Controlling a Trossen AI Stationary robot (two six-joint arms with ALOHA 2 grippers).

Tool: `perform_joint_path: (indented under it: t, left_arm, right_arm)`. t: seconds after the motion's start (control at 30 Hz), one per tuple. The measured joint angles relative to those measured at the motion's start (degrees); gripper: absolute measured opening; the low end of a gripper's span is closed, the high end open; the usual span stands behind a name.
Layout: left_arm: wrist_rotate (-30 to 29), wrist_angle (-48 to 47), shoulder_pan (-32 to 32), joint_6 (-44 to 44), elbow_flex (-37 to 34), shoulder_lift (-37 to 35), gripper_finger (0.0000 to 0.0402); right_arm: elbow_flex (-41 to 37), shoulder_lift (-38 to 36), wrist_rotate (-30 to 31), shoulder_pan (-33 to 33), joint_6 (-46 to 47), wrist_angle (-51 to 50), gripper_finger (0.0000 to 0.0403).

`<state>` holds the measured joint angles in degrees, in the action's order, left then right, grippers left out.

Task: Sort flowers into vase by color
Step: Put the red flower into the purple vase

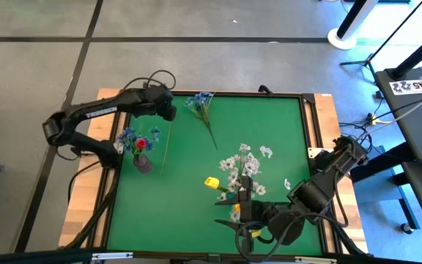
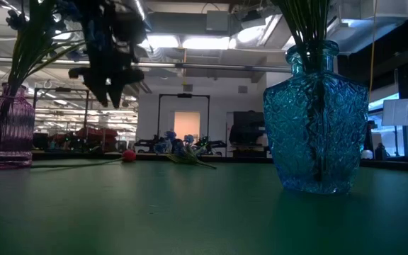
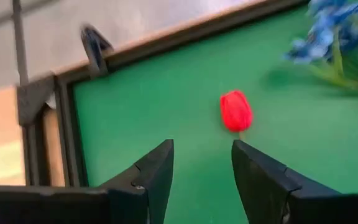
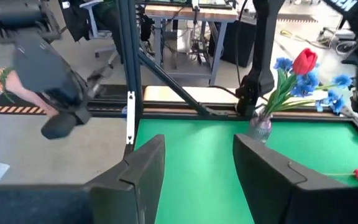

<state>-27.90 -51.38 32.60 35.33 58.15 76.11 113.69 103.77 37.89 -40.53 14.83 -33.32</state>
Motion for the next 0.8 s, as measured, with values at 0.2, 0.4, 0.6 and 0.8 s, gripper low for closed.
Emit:
perform_joint_path:
  t: [0.2, 0.4, 0.6, 0.8]
  left_arm:
    - [5.0, 1.5, 1.9, 0.0, 0.0, 5.6, 0.0197]
    - [6.6, 3.0, 1.9, 1.1, 0.0, 11.4, 0.0218]
    - [8.3, 4.4, 1.9, 2.1, 0.0, 17.3, 0.0213]
    - [9.2, 6.2, 1.8, 3.6, 0.0, 21.6, 0.0212]
  right_arm:
    - [0.0, 0.0, -1.5, 0.0, 2.0, -0.5, 0.0188]
    - [0.0, 0.0, -1.5, 0.0, 2.1, -1.4, 0.0188]
    - [0.0, 0.0, -4.4, 0.0, 2.1, -2.4, 0.0188]
    - [0.0, 0.0, -5.0, -0.9, 3.5, -5.8, 0.0188]
